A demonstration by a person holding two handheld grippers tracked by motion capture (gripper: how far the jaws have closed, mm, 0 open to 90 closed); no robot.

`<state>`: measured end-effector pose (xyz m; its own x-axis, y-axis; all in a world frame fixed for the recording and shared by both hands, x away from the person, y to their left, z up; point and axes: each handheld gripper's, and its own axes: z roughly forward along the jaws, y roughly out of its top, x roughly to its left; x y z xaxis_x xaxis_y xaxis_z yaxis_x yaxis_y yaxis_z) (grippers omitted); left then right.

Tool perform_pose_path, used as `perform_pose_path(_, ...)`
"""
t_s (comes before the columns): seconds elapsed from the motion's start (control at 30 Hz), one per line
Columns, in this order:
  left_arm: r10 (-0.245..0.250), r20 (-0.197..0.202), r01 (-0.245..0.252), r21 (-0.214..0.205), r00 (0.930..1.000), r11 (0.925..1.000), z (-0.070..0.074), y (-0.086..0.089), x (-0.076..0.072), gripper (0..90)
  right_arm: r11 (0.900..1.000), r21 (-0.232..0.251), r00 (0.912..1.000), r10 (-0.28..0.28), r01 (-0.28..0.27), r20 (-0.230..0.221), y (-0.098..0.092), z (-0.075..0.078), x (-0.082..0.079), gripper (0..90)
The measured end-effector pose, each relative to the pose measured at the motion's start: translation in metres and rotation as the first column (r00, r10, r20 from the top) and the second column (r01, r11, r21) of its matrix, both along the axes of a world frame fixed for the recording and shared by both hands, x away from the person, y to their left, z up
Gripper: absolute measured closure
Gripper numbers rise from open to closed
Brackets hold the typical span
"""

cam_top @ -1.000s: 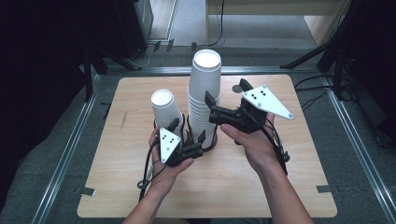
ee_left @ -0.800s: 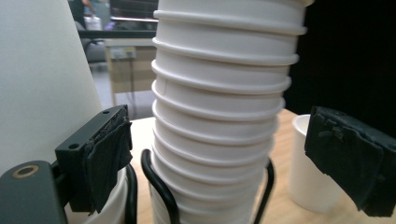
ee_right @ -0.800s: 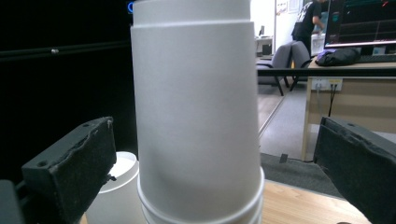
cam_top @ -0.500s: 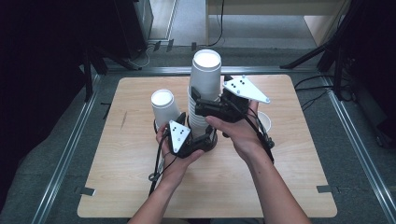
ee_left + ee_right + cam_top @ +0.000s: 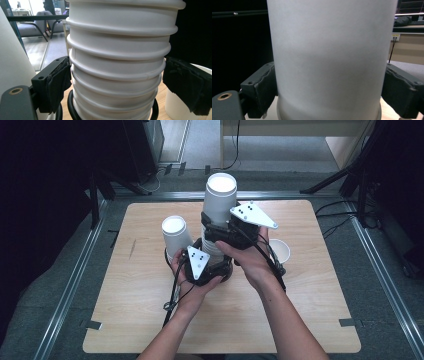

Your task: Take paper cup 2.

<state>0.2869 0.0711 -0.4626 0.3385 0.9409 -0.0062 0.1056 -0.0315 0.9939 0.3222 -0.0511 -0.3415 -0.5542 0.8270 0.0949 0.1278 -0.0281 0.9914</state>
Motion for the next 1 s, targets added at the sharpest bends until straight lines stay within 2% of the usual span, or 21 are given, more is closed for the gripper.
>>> perform_pose_path(0.33,-0.002,0.002,0.002,-0.006,1.0,1.0,0.0,0.0001,0.0,9.5,1.0,-0.005,0.9996,-0.005,0.005,0.027,-0.0001,0.0019,-0.0009,11.5)
perform_pose_path(0.63,-0.009,0.004,0.009,-0.004,1.0,1.0,-0.0001,0.0009,0.0002,9.9,0.9999,-0.011,0.9997,-0.006,0.006,0.023,0.0003,0.0038,-0.0008,12.1)
perform_pose_path(0.77,-0.008,0.004,0.008,-0.005,1.0,1.0,-0.0002,0.001,0.0003,10.0,0.9996,-0.028,0.9989,-0.005,0.006,0.046,0.0008,0.0037,-0.001,12.6)
perform_pose_path(1.0,-0.007,0.002,0.007,-0.006,1.0,1.0,0.0002,0.0016,0.0,10.8,0.9996,-0.024,0.9995,-0.011,0.012,0.031,0.0015,0.0059,0.0004,12.7)
